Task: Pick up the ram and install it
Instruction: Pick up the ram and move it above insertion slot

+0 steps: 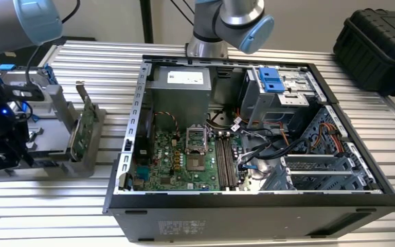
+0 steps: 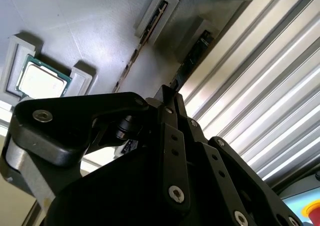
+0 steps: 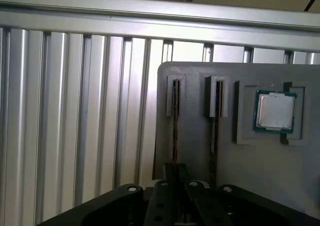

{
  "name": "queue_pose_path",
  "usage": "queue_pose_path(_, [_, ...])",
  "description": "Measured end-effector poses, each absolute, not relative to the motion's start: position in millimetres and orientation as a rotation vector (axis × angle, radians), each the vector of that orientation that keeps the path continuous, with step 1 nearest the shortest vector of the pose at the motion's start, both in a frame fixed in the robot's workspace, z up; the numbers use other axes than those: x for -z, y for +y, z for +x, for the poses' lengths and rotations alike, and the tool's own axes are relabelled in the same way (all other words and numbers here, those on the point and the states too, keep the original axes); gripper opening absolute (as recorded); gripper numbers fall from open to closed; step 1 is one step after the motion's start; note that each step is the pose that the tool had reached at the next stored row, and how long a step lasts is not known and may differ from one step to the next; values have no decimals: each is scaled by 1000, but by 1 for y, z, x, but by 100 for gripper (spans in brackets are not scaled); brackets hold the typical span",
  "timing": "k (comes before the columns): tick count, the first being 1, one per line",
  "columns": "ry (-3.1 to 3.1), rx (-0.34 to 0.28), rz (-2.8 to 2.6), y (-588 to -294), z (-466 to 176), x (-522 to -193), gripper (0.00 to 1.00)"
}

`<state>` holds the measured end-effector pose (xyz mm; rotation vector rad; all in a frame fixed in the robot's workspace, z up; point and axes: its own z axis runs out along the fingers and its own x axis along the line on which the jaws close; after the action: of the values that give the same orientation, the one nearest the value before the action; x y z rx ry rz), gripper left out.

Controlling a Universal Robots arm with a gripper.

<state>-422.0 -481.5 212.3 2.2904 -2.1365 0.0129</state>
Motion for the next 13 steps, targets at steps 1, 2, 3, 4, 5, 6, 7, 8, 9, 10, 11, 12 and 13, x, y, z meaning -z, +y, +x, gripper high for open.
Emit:
queue_pose_path(1, [-2137, -13, 2290, -481, -422, -213, 0])
queue_pose_path(2, [-2137, -13, 2290, -481, -422, -213, 0])
queue_pose_path(3, [-2137, -13, 2291, -481, -422, -213, 0])
queue_pose_path(4, [-2137, -13, 2290, -481, -422, -214, 0])
queue_pose_path(5, [-2137, -13, 2290, -481, -422, -214, 0])
queue_pose_path(6, [-2137, -13, 2291, -481, -422, -215, 0])
queue_pose_path(7, [-2137, -13, 2291, -481, -422, -215, 0])
queue_pose_path(8, [-2137, -13, 2291, -481, -422, -216, 0])
queue_pose_path(9, [-2137, -13, 2290, -481, -422, -216, 0])
queue_pose_path(10, [-2137, -13, 2290, -481, -422, -217, 0])
queue_pose_path(11, [-2137, -13, 2290, -481, -422, -217, 0])
queue_pose_path(12, [-2137, -13, 2290, -481, -422, -218, 0])
queue_pose_path(13, [-2137, -13, 2290, -481, -422, -219, 0])
